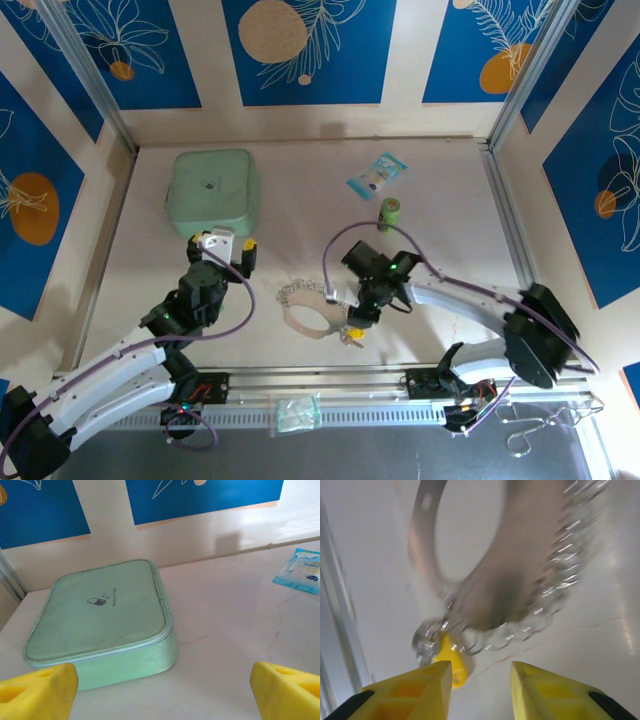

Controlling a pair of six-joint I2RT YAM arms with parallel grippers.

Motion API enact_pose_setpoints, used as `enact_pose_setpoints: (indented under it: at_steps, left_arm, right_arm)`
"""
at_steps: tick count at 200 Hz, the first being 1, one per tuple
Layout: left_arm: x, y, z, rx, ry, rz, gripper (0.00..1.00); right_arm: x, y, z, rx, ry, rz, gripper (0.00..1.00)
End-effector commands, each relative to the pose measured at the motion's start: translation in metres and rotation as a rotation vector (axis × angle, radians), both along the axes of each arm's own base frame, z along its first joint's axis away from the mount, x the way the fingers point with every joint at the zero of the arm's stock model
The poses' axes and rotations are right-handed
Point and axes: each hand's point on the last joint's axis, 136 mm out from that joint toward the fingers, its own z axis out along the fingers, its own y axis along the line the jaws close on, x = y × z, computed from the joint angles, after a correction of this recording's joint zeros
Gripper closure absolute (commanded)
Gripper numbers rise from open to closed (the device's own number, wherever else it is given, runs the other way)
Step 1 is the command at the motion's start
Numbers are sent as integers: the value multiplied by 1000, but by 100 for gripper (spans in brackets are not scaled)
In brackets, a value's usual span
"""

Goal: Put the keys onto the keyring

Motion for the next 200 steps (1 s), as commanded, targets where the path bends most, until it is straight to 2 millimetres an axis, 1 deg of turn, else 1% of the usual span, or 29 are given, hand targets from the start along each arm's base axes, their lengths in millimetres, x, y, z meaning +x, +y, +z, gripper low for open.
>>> enact_pose_setpoints:
  at_steps: [1,15,31,48,70,85,99,133,145,160,172,184,200]
  left_arm:
    - [3,-8,13,-48,-10,-32,11]
    - [4,-11,12,-55,0,-41,11]
    - [5,-16,11,-56,14,-58,11]
    - [6,-22,9,-65,30,-80,11]
    - [7,-28,5,-71,56,-101,10]
    - [8,-32,1,-70,74,-111,9]
    - [8,-34,0,-71,85,-117,9]
    - [8,-34,0,-69,89,-120,9]
    - [8,-33,1,-70,88,-118,9]
    - [7,-33,0,-73,89,-118,9]
    - [7,-33,-1,-75,91,-116,9]
    - [7,-33,-1,-75,92,-115,9]
    - [7,-32,0,-73,90,-113,9]
  right_arm:
    - [28,17,16,172,64,-340,66]
    - [36,11,12,162,146,-554,66]
    - [34,1,1,103,258,-750,66]
    - [22,-11,-16,27,346,-879,66]
    - [4,-14,-35,25,465,-980,64]
    - [-5,-9,-42,59,535,-1013,63]
    - [-8,-8,-48,72,566,-1043,63]
    - [-11,-19,-66,4,566,-1091,63]
    - [-12,-16,-68,11,582,-1081,65]
    - [-12,-5,-66,55,617,-1046,67]
    - [-12,0,-66,68,636,-1036,67]
    - [-12,2,-68,65,642,-1034,69]
    - [-11,1,-71,55,639,-1040,73]
